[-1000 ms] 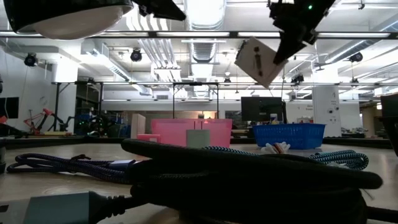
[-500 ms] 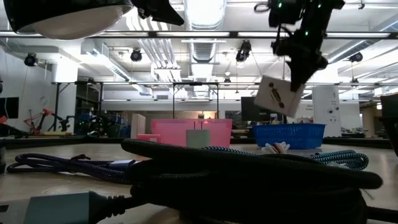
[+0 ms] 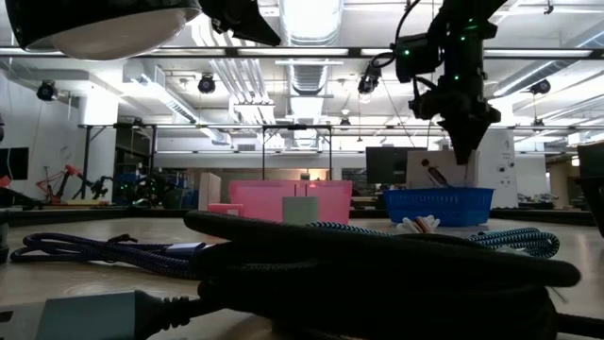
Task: Pick and place items into bin
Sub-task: Put the bottom card reader box into the blue bin
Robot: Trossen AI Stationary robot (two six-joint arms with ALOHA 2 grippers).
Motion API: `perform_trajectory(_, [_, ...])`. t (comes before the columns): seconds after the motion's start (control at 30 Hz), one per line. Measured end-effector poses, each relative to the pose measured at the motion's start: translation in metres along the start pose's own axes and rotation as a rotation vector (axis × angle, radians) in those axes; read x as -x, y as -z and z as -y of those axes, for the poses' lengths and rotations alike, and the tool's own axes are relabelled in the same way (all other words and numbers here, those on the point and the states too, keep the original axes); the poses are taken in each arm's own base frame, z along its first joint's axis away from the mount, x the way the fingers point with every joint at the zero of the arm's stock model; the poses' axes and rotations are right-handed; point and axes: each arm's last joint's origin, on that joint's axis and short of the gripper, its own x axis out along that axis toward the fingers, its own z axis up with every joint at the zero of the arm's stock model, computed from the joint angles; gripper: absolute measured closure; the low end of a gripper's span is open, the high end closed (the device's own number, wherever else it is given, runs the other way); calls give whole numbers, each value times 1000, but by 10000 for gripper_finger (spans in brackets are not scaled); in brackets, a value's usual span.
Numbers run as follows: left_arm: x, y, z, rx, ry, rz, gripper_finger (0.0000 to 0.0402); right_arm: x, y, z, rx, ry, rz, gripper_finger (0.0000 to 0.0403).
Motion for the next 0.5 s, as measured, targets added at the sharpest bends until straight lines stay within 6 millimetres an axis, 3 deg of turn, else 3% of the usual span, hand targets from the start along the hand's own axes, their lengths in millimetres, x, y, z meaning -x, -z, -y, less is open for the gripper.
perform_trajectory(0.5, [0, 0, 0, 0, 0, -1, 319, -5, -11, 1, 8, 113, -3, 370])
